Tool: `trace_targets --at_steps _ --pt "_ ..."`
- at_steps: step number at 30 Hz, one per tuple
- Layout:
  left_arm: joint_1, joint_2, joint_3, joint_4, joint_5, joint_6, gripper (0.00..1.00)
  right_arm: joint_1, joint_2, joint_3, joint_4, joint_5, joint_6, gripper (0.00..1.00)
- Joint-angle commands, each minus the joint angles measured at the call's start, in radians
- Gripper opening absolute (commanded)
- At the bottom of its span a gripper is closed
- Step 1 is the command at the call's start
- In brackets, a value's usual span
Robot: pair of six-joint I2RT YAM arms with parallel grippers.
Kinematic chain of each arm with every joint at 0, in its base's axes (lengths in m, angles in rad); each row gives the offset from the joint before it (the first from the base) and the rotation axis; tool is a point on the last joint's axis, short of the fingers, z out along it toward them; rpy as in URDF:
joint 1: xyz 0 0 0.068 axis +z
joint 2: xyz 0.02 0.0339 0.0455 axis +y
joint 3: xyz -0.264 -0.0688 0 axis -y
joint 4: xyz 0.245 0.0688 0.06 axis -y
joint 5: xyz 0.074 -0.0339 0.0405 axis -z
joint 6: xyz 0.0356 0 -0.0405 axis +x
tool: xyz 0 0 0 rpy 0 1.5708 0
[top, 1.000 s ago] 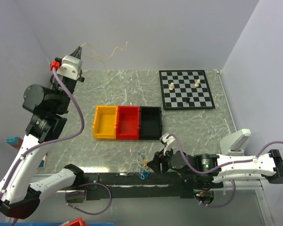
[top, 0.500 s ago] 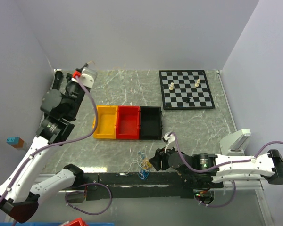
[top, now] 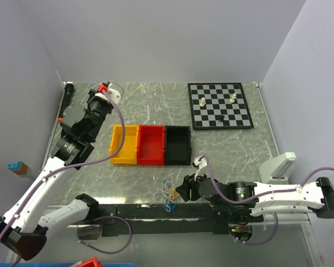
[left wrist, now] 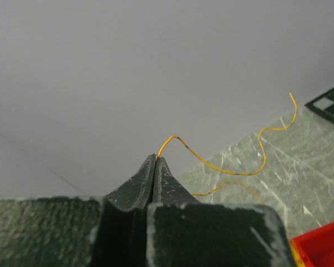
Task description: Untangle the cables
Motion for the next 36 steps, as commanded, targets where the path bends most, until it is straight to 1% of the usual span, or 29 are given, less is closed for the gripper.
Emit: trace_targets --at_steps 1,4,9,16,22,24,29,33,36 --pt "0.004 0.014 -0.070 -0.135 -0.070 0.036 0.01 -0.013 -0.024 -0.014 0.012 0.026 0.020 0.57" --pt "0.007 0.057 -0.080 -0.241 -0.139 0.039 0.01 -0.023 -0.041 -0.022 0.004 0.020 0.019 0.57" --pt "0.021 0.091 -0.088 -0.287 -0.159 0.039 0.01 -0.043 -0.044 -0.023 0.003 0.009 0.017 0.57" --pt "0.039 0.141 -0.079 -0.419 -0.219 0.068 0.01 -0.053 -0.048 -0.040 0.003 -0.005 0.030 0.57" --pt "0.044 0.140 -0.106 -0.594 -0.219 0.128 0.01 -0.071 -0.044 -0.040 0.004 -0.019 0.019 0.57" --pt "0.047 0.129 -0.111 -0.658 -0.199 0.128 0.01 -0.077 -0.039 -0.040 0.004 -0.023 0.017 0.57" --pt "0.050 0.074 -0.166 -0.685 -0.145 0.177 0.01 -0.088 -0.039 -0.051 0.020 -0.040 0.019 0.57" --pt "0.059 0.111 -0.133 -0.767 -0.206 0.137 0.01 -0.091 -0.036 -0.052 0.006 -0.042 0.031 0.57" --pt "0.079 0.074 -0.123 -0.789 -0.179 0.090 0.01 -0.094 -0.041 -0.062 0.018 -0.048 0.025 0.57"
